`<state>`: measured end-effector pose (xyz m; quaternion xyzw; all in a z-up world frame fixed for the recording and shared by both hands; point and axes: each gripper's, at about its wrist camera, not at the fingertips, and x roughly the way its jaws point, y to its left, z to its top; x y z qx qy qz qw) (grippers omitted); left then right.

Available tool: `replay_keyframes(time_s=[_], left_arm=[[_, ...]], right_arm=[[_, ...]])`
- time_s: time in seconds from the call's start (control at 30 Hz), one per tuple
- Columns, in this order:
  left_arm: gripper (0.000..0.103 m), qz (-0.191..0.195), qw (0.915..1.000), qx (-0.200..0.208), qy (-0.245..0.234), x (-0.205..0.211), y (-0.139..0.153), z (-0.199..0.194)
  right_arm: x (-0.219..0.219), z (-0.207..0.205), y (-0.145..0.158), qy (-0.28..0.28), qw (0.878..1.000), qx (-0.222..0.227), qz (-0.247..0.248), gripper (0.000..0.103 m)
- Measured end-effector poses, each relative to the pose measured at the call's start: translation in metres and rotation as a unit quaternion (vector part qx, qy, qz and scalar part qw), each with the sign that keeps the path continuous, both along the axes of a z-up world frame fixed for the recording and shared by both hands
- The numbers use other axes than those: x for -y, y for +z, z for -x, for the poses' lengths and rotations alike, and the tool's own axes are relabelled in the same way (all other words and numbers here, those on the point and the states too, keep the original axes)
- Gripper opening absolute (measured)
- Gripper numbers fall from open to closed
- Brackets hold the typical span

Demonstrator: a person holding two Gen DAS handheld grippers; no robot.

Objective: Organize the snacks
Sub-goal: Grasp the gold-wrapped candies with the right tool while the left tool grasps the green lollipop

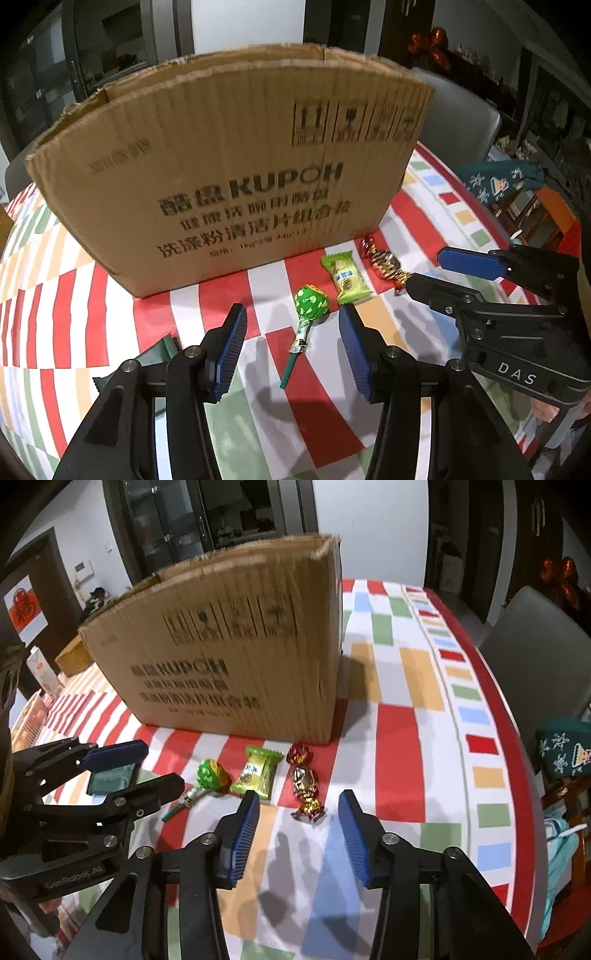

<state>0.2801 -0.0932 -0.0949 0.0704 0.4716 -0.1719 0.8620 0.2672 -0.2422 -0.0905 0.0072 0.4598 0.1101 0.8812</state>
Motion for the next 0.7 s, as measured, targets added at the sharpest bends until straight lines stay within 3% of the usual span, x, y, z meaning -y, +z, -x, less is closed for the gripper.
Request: replay_keyframes(time_s=[0.5,0.7], left_arm=[[0.046,-0.001,0.9995,-0.03,-0.01,0.016,-0.023,-0.025],[0.036,0.003,0.999,-0.045,-0.009,0.015,-0.029,-0.031]], right_arm=[[-0.001,-0.026,-0.024,-0.009,0.999,-0.031,-0.01,0.034],[-0.002,-0.036,-0.03,-0.01,0.999,-0.042,-0.011,0.029]])
